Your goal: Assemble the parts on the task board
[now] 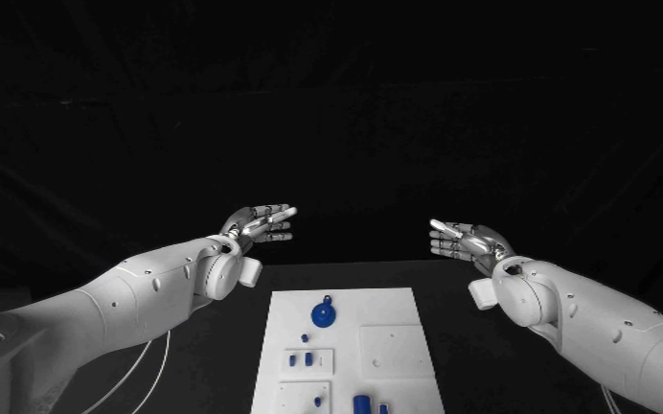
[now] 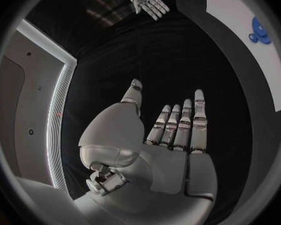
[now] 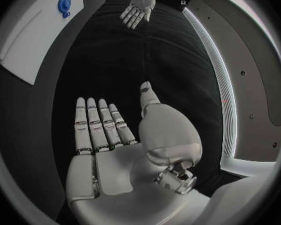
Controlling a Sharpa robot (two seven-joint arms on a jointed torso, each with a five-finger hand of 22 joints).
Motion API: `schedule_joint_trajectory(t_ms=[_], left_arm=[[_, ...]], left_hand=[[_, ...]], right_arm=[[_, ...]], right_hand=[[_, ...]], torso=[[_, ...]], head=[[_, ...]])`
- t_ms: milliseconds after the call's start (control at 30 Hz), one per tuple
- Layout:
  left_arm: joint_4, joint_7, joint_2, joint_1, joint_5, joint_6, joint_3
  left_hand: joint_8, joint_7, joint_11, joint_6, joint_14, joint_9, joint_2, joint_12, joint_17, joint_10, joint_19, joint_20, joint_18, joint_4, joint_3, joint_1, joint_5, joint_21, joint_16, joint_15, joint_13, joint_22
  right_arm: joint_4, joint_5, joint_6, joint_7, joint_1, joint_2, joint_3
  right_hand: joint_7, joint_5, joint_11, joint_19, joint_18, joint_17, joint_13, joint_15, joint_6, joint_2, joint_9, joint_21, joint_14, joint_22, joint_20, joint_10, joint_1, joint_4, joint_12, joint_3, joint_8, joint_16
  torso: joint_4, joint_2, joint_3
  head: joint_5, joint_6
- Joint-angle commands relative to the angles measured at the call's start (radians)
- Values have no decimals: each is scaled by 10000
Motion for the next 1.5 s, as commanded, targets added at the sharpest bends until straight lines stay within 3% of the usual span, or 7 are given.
schedule_joint_trajectory(t_ms=[33,67,100,133,367,800,1500], left_arm=[[190,73,-44,-34,4,-144,31],[345,115,-89,-67,23,-280,54],[473,149,-127,-94,40,-392,72],[621,188,-170,-125,58,-522,94],[2328,640,-667,-482,274,-2019,347],[6301,1694,-1824,-1312,776,-5505,934],[7158,1921,-2074,-1492,884,-6257,1060]], left_hand=[[-390,-723,-745,-5406,-6472,-371,-290,-352,-411,-5528,-7860,-1479,-1225,250,570,-3497,-497,-450,-405,-934,-347,-454],[-390,-723,-745,-5406,-6472,-371,-290,-352,-411,-5528,-7860,-1479,-1225,250,570,-3965,-497,-450,-405,-934,-347,-454],[-390,-723,-745,-5406,-6472,-371,-290,-352,-411,-5528,-7860,-1479,-1225,250,570,-4236,-497,-450,-405,-934,-347,-454],[-390,-723,-745,-5406,-6472,-371,-290,-352,-411,-5528,-7860,-1479,-1225,250,570,-11329,-497,-450,-405,-934,-347,-454],[-390,-723,-745,-5406,-6472,-371,-290,-352,-411,-5528,-7860,-1479,-1225,250,570,-11329,-497,-450,-405,-934,-347,-454],[-390,-723,-745,-5406,-6472,-371,-290,-352,-411,-5528,-7860,-1479,-1225,250,570,-11329,-497,-450,-405,-934,-347,-454],[-390,-723,-745,-5406,-6472,-371,-290,-352,-411,-5528,-7860,-1479,-1225,250,570,-11329,-497,-450,-405,-934,-347,-454]], right_arm=[[175,89,-193,46,19,-51,-67],[330,192,-345,131,36,-94,-138],[459,276,-470,201,51,-130,-197],[606,373,-614,282,67,-171,-265],[2313,1498,-2280,1214,256,-649,-1050],[6087,3984,-5964,3277,675,-1705,-2786],[6709,4394,-6571,3616,744,-1878,-3072]], right_hand=[[-1064,-432,-1105,-6032,-834,-407,-394,-1139,-5586,-669,-376,-552,-6566,-469,-1264,-6492,-3311,385,-408,854,-376,-431],[-1064,-432,-1105,-6032,-834,-407,-394,-1139,-5586,-669,-376,-552,-6566,-469,-1264,-6492,-10723,385,-408,854,-376,-431],[-1064,-432,-1105,-6032,-834,-407,-394,-1139,-5586,-669,-376,-552,-6566,-469,-1264,-6492,-10723,385,-408,854,-376,-431],[-1064,-432,-1105,-6032,-834,-407,-394,-1139,-5586,-669,-376,-552,-6566,-469,-1264,-6492,-10723,385,-408,854,-376,-431],[-1064,-432,-1105,-6032,-834,-407,-394,-1139,-5586,-669,-376,-552,-6566,-469,-1264,-6492,-10723,385,-408,854,-376,-431],[-1064,-432,-1105,-6032,-834,-407,-394,-1139,-5586,-669,-376,-552,-6566,-469,-1264,-6492,-10723,385,-408,854,-376,-431],[-1064,-432,-1105,-6032,-834,-407,-394,-1139,-5586,-669,-376,-552,-6566,-469,-1264,-6492,-10723,385,-408,854,-376,-431]], torso=[[67,-92,-51],[121,-169,-83],[166,-234,-109],[217,-307,-140],[555,-793,-341],[590,-843,-361],[590,-843,-361]], head=[[-86,-106],[-146,-183],[-195,-247],[-251,-320],[-623,-800],[-662,-850],[-662,-850]])
